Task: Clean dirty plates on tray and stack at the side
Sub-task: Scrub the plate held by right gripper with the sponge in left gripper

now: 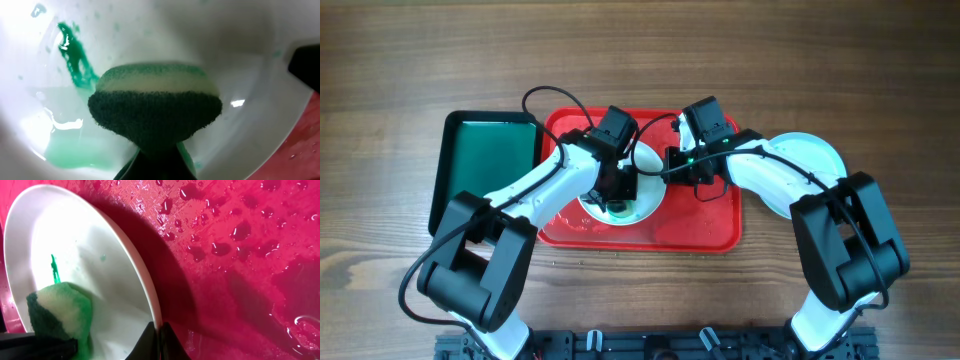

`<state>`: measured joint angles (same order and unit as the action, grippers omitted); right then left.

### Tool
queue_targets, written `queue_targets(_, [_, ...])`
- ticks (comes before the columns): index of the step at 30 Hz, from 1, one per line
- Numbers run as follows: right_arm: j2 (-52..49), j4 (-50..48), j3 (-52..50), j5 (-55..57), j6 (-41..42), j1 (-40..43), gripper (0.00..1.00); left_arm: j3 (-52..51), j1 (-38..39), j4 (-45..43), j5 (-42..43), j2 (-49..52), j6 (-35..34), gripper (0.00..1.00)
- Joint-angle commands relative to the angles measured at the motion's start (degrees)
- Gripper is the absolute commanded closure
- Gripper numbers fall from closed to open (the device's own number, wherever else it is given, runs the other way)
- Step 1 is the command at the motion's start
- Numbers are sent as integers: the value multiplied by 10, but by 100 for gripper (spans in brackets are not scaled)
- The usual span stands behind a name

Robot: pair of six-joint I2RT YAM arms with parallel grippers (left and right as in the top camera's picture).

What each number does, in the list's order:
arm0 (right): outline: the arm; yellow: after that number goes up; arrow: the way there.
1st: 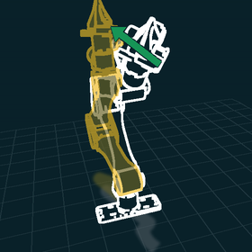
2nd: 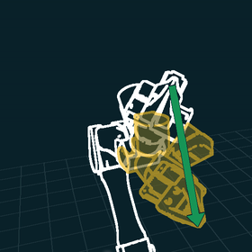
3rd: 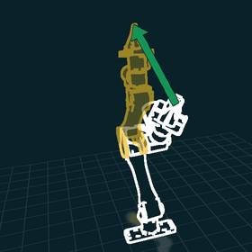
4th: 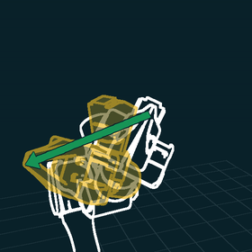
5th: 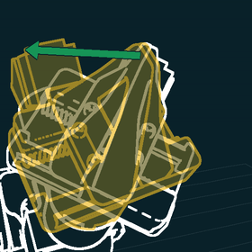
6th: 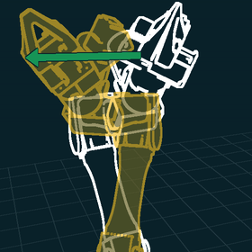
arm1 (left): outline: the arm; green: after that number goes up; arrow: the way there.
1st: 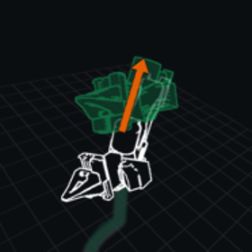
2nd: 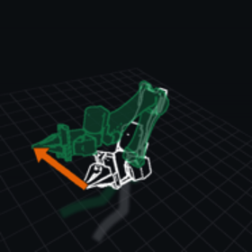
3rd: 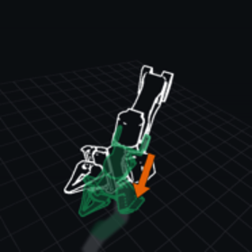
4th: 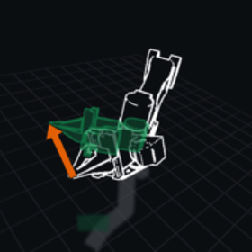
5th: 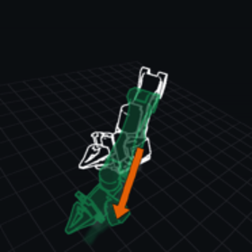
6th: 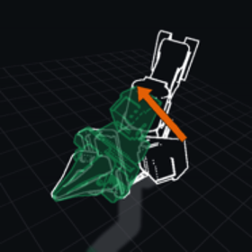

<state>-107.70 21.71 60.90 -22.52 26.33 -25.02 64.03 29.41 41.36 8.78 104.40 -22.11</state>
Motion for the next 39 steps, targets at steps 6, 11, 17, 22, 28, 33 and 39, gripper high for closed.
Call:
queue_targets(6, [-7,-3,5,-16,7,0,96,-4,3,-82,-133,4,-44,96])
queue_targets(11, [-7,-3,5,-16,7,0,96,-4,3,-90,-241,4,-73,96])
queue_targets(17, [-7,-3,5,-16,6,0,96,-4,-3,-58,-266,4,-89,96])
queue_targets(22, [-7,-3,5,-16,7,0,96,-4,-3,10,-185,4,-73,96])
queue_targets(28, [-9,-3,5,-48,7,11,96,-4,-3,33,-78,4,-19,96])
queue_targets(33, [-41,-1,5,-148,-31,47,96,-4,-20,22,-80,4,-21,96])
queue_targets(39, [-62,-12,5,-200,-60,59,96,-4,-38,22,21,4,30,96])
